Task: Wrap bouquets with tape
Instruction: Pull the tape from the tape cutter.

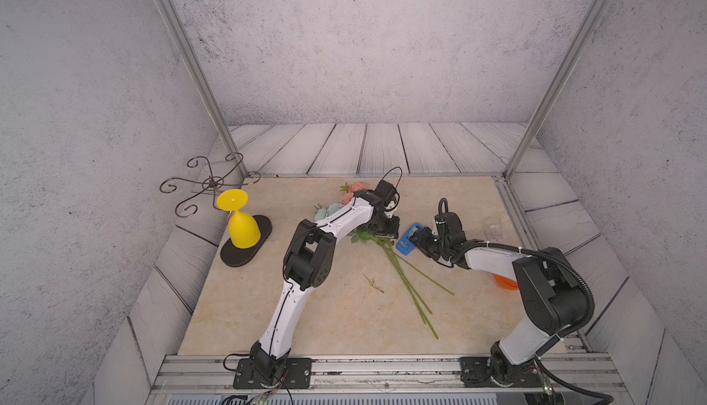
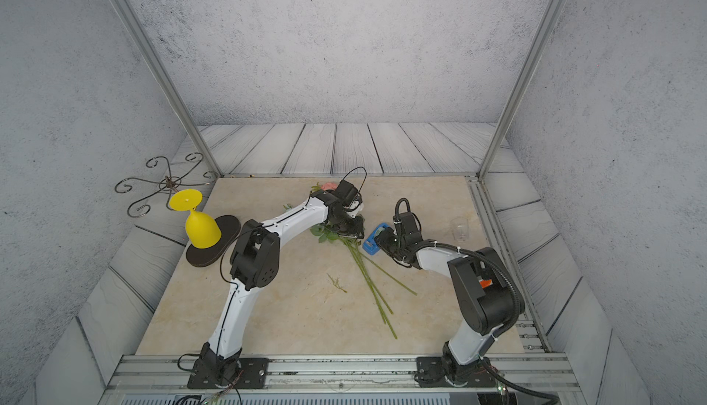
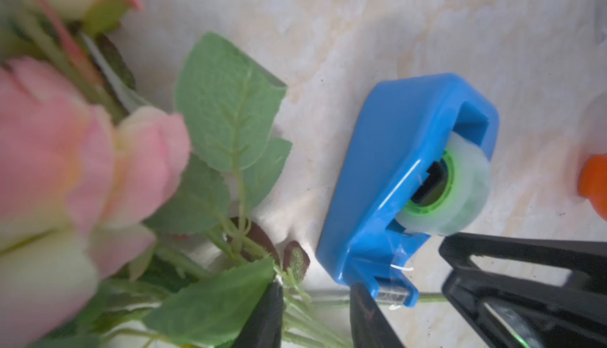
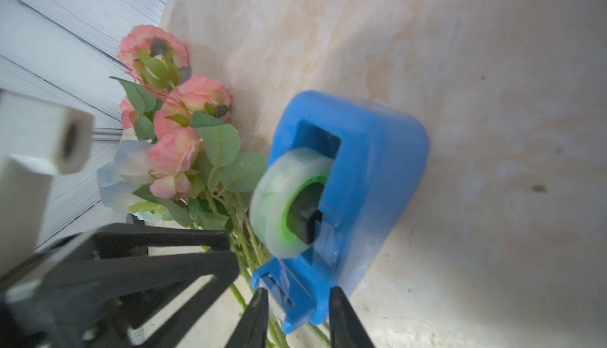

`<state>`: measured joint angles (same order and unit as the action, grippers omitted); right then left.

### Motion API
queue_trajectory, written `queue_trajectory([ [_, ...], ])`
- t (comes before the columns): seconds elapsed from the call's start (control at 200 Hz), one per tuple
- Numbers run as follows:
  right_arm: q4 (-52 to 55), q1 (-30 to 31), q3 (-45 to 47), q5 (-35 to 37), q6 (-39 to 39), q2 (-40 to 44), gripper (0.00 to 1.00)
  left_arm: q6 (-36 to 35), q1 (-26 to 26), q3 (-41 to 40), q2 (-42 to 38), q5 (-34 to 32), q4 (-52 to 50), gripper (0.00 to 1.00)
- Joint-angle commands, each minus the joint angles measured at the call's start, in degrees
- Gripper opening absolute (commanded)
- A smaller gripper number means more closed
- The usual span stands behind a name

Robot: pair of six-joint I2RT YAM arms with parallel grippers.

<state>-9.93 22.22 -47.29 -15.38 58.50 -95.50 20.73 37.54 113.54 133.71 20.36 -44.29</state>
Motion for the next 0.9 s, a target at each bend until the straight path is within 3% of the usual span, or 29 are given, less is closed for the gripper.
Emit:
queue_trajectory([
  [0.0,-1.61,0.28,-2.00,-1.23,1.65,-2.38,0.33,-1.00,0.43,1.46,0.61,0.40,-0.88,0.38],
  [0.601,-4.97,0.24,-0.36,-4.09,1.89,-6.89,0.26,-2.81,1.13,0.90,2.49,-0.06,-1.50,0.38],
  [0.896,-4.55,0.11,-2.24,-5.28,1.88,-7.50,0.09,-3.22,1.39,0.89,2.70,-0.25,-1.59,0.37],
])
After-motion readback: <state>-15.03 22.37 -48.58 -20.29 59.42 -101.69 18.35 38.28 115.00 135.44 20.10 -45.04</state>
